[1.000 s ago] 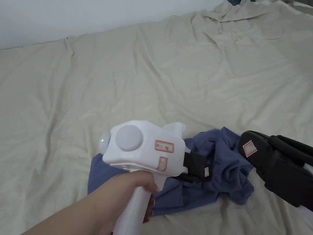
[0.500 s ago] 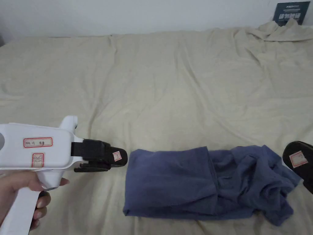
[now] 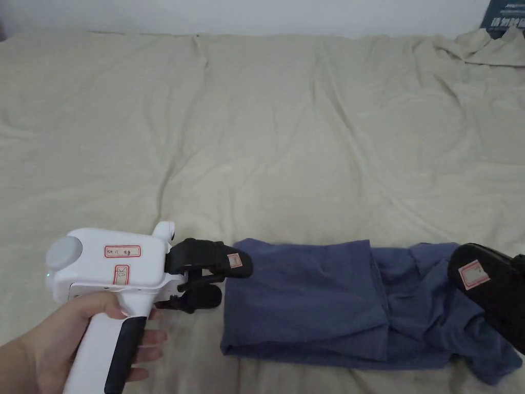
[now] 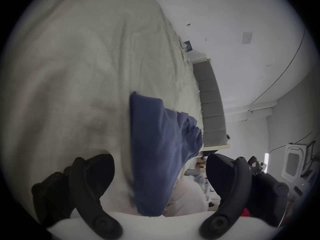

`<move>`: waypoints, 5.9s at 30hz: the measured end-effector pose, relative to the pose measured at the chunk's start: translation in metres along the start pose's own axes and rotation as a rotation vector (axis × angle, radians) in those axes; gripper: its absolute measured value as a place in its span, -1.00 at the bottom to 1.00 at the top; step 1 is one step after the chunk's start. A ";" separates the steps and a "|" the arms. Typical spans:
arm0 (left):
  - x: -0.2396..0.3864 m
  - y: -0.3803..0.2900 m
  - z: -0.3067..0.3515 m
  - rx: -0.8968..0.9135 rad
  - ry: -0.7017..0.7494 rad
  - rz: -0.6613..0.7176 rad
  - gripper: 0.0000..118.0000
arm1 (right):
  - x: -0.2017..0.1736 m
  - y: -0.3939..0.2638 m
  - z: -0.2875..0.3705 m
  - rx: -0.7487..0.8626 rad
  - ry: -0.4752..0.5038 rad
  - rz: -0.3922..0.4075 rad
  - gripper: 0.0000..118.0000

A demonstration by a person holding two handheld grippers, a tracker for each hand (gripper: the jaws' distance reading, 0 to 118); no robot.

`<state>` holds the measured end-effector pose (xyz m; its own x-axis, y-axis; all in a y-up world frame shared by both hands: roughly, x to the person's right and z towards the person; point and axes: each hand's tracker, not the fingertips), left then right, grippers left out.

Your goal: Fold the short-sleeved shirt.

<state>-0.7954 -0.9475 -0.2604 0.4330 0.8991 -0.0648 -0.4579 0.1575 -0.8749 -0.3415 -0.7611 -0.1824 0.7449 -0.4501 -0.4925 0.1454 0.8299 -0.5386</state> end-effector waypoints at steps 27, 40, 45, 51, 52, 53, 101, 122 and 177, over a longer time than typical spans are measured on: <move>0.098 0.023 0.038 -0.038 0.524 -0.101 -0.80 | 0.036 0.002 0.035 0.066 -0.044 -0.026 -0.93; 0.174 0.034 0.016 -0.086 0.900 -0.211 -0.80 | 0.065 0.005 0.101 0.467 -0.362 0.295 -0.93; 0.209 0.033 -0.046 -0.137 0.927 -0.204 -0.80 | 0.069 0.005 0.109 0.465 -0.330 0.232 -0.93; 0.232 0.018 -0.146 -0.195 0.852 -0.209 -0.80 | 0.071 0.000 0.116 0.462 -0.302 0.182 -0.93; 0.230 0.020 -0.163 -0.204 0.825 -0.199 -0.80 | 0.072 -0.001 0.118 0.460 -0.299 0.175 -0.93; 0.229 0.019 -0.179 -0.217 0.799 -0.191 -0.80 | 0.073 -0.002 0.119 0.456 -0.298 0.169 -0.93; 0.232 -0.086 -0.297 -0.318 0.716 -0.686 -0.91 | 0.116 -0.012 0.123 0.350 -0.251 -0.020 -0.93; 0.281 -0.180 0.099 1.027 0.676 -0.882 -0.93 | 0.026 0.043 0.156 0.587 -0.319 0.225 -0.93; 0.203 -0.150 0.068 0.797 0.732 -0.769 -0.92 | 0.136 -0.022 -0.169 -0.757 -0.323 0.001 -0.93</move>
<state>-0.6913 -0.7608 -0.1097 0.9856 0.0870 -0.1450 -0.1279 0.9445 -0.3026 -0.3537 -0.8964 -0.3533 0.9122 -0.2362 -0.3348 -0.2483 0.3313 -0.9103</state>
